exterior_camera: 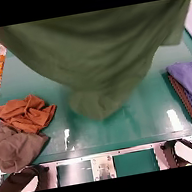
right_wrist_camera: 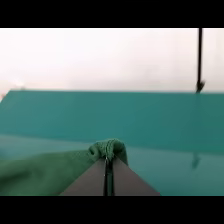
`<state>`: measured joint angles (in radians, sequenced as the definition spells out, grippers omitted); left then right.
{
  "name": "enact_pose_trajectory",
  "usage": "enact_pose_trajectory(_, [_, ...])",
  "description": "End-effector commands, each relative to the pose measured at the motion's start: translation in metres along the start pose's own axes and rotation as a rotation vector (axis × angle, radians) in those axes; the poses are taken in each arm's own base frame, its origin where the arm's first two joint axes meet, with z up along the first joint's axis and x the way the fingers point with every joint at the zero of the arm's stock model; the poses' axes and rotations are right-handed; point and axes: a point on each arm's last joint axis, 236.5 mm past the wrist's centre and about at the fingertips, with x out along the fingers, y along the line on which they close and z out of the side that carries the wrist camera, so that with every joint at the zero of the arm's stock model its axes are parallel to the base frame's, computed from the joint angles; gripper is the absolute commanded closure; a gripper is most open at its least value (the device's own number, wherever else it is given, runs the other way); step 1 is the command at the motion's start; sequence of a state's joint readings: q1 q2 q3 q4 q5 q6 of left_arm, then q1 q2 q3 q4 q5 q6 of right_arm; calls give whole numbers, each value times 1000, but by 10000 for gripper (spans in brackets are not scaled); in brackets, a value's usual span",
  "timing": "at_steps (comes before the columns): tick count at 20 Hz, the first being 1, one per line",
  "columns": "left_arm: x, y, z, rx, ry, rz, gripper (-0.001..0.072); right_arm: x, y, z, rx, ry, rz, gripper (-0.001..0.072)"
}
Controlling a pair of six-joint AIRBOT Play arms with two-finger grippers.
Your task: Fold the shirts.
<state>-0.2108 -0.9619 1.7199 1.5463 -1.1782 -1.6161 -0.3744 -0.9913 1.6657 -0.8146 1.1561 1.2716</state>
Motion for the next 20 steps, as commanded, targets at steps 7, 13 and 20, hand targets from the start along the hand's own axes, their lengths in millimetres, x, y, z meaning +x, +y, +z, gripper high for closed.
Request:
enact_pose_trajectory(7, [232, -58, -320, -342, 645, -235, 681, 207, -100, -293, 383, 525, -47, 692])
enact_pose_trajectory(13, [247, -35, -331, -339, 755, -246, 18, 177, -139, -282, 507, 596, -52, 297])
enact_pose_trajectory(20, [229, 46, -236, -389, 658, -205, 17, 48, -110, -354, 715, 798, -152, 303])
